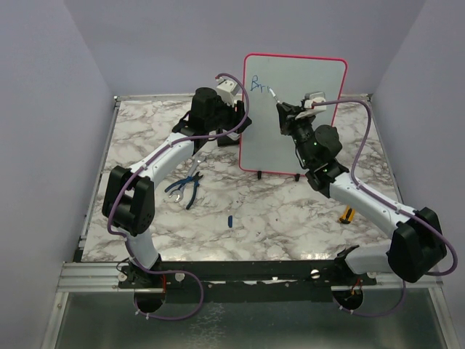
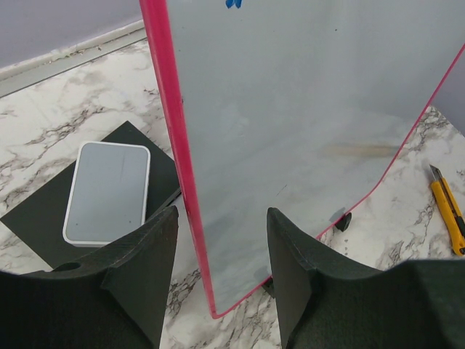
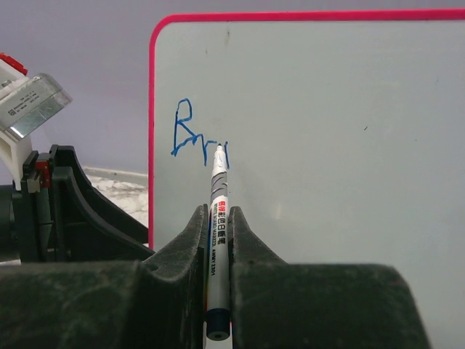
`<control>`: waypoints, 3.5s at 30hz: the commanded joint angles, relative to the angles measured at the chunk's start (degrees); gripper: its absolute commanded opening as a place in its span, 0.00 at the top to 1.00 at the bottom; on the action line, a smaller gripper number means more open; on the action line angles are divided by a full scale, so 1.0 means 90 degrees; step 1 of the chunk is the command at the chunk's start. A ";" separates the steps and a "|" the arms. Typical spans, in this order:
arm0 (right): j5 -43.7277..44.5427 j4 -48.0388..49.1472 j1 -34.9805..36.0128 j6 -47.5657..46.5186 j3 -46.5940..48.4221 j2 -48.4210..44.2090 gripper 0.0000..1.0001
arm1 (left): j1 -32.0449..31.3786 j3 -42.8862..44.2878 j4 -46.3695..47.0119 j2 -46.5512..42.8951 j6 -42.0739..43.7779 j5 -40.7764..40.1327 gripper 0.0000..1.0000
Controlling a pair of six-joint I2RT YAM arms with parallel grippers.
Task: Write a sentence on the whiteboard
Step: Pick up the sentence from the whiteboard.
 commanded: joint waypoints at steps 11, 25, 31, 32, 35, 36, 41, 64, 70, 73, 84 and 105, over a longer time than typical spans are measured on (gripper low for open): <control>0.0086 0.0238 -0.0046 -0.0196 0.0383 0.0257 0.99 | -0.0002 0.0011 -0.0027 -0.0208 0.0015 0.0049 0.48; 0.0264 0.0326 -0.0043 -0.0280 0.0525 0.0475 0.99 | 0.0008 0.0013 -0.0046 -0.0200 0.0031 0.0042 0.48; 0.0362 0.0354 -0.0050 -0.0307 0.0545 0.0541 0.99 | 0.0003 0.0011 -0.0046 -0.0215 0.0030 0.0051 0.48; 0.0371 0.0357 -0.0044 -0.0317 0.0547 0.0552 0.99 | 0.0005 0.0009 -0.0046 -0.0216 0.0033 0.0052 0.48; 0.0413 0.0379 -0.0053 -0.0328 0.0562 0.0585 0.99 | -0.0003 0.0011 -0.0046 -0.0217 0.0028 0.0071 0.48; 0.0418 0.0377 -0.0053 -0.0329 0.0563 0.0599 0.99 | 0.0002 0.0012 -0.0046 -0.0217 0.0034 0.0080 0.48; 0.0415 0.0380 -0.0055 -0.0343 0.0600 0.0632 0.99 | 0.0003 0.0013 -0.0046 -0.0216 0.0027 0.0091 0.48; 0.0662 0.0279 -0.0053 -0.0270 -0.0056 0.0036 0.99 | 0.0010 0.0006 -0.0046 -0.0232 0.0015 0.0084 0.48; 0.0731 0.0213 -0.0053 -0.0329 0.0054 0.0134 0.99 | 0.0003 0.0011 -0.0046 -0.0221 0.0025 0.0082 0.48; 0.0707 0.0215 -0.0063 -0.0329 0.0076 0.0181 0.99 | 0.0003 0.0008 -0.0046 -0.0232 0.0025 0.0091 0.48; 0.0663 0.0199 -0.0064 -0.0328 0.0228 0.0391 0.99 | 0.0001 0.0011 -0.0046 -0.0235 0.0030 0.0091 0.48; 0.0266 0.0054 -0.0064 -0.0465 0.0253 0.0517 1.00 | 0.0007 0.0021 -0.0046 -0.0227 0.0034 0.0087 0.48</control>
